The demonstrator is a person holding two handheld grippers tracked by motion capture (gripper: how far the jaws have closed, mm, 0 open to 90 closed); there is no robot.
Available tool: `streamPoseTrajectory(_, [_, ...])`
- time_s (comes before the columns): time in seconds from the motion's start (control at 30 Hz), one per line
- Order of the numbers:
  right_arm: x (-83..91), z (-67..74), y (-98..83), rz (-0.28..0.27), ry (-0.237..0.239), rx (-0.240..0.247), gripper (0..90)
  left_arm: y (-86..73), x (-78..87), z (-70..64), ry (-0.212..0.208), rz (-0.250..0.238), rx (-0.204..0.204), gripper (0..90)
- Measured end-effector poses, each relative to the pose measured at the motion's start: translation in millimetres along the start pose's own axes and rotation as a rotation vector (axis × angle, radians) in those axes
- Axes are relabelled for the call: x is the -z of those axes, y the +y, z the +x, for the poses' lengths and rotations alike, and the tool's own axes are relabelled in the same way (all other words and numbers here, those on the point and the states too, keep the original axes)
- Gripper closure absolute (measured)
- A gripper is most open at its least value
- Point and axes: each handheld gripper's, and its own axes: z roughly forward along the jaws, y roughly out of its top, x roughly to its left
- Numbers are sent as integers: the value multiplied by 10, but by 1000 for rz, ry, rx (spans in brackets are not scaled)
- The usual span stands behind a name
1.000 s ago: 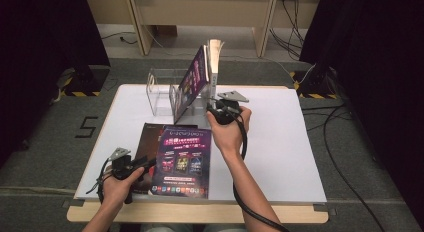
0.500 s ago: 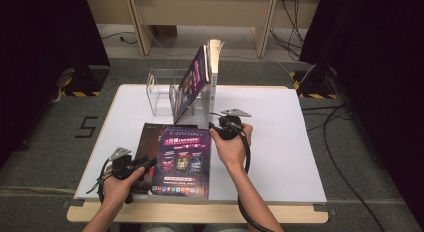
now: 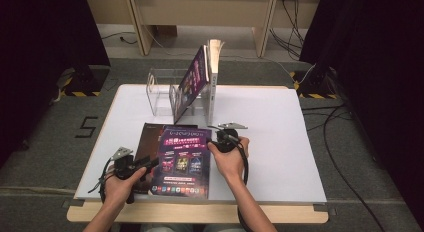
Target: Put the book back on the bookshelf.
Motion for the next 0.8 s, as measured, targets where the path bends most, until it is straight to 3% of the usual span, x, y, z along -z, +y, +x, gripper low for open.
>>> streamPoseTrajectory(0.3, [-99,10,-241,83,48,-27,542,-18,-33,-15,-7,11,-2,508])
streamPoseTrajectory(0.8, [-165,-17,-351,145,98,-78,541,-32,-59,-16,-6,21,-3,510])
